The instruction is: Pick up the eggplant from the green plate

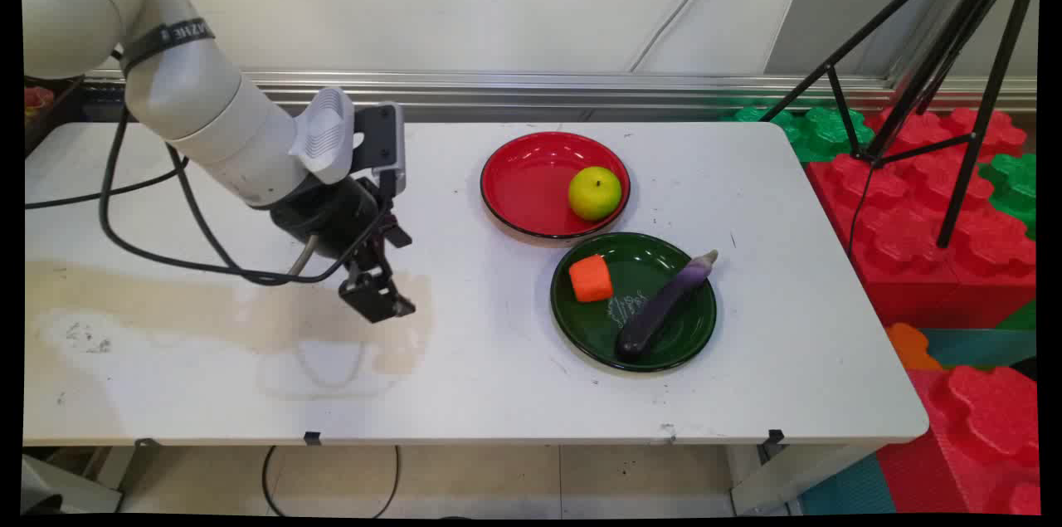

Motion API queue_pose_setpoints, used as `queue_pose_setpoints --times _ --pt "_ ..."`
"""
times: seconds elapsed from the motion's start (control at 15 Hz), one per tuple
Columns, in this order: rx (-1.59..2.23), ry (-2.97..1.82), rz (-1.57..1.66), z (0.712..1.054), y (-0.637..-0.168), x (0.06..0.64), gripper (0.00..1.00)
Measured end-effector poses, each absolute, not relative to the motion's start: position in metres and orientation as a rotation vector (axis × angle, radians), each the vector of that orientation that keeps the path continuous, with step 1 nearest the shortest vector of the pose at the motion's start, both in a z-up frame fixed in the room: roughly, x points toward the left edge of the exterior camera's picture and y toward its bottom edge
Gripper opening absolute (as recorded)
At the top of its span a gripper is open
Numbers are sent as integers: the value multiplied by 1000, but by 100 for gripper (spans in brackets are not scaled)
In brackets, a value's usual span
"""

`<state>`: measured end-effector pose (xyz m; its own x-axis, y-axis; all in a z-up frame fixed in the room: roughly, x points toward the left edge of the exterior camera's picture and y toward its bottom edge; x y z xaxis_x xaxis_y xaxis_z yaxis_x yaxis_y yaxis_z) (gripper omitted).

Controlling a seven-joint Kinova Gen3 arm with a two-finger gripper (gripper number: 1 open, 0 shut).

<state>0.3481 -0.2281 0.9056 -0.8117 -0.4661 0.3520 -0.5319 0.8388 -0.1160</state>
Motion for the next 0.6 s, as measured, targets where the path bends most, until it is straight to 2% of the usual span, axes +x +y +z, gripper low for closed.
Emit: queue_pose_setpoints --times 0.6 --pt "692 -2619 425 924 -264 307 100"
